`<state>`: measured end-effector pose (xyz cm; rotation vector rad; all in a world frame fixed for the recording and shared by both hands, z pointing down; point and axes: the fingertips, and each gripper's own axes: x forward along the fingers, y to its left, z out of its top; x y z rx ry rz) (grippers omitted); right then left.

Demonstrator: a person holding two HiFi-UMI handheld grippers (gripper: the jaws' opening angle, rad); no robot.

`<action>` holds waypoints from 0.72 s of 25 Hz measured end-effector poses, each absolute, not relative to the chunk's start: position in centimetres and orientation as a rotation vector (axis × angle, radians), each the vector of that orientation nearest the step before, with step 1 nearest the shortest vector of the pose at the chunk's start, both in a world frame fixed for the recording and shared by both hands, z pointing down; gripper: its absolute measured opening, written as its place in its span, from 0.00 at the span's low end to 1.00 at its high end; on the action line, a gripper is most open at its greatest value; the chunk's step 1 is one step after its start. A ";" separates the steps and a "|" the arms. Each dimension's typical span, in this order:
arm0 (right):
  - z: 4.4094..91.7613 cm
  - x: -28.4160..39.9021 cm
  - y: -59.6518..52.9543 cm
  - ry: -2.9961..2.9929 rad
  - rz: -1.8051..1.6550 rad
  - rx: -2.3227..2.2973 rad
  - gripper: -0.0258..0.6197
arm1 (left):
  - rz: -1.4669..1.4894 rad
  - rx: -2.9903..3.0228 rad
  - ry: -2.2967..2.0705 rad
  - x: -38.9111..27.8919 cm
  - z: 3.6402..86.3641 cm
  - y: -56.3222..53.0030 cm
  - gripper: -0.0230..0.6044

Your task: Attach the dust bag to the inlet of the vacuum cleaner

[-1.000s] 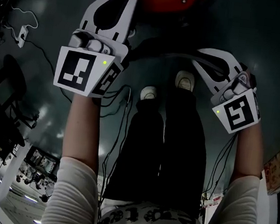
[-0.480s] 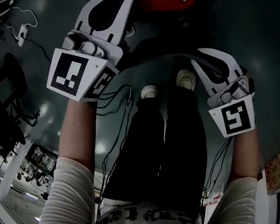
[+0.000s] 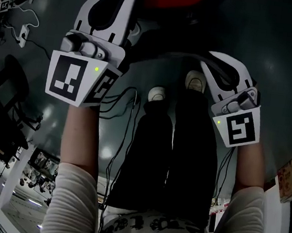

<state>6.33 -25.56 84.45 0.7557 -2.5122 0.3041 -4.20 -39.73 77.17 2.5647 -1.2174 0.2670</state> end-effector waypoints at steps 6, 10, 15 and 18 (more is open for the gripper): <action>84.1 6.1 -25.8 -2.489 0.304 0.830 0.09 | 0.259 2.561 -1.210 -4.2 77.1 -39.7 0.04; 84.7 6.6 -25.6 -2.490 0.288 0.839 0.09 | 0.259 2.575 -1.196 -4.4 77.3 -39.7 0.04; 84.2 5.9 -26.0 -2.492 0.270 0.869 0.09 | 0.242 2.569 -1.204 -4.5 77.1 -39.7 0.04; 84.1 5.9 -26.2 -2.490 0.202 0.855 0.09 | 0.247 2.566 -1.215 -4.3 77.2 -39.7 0.04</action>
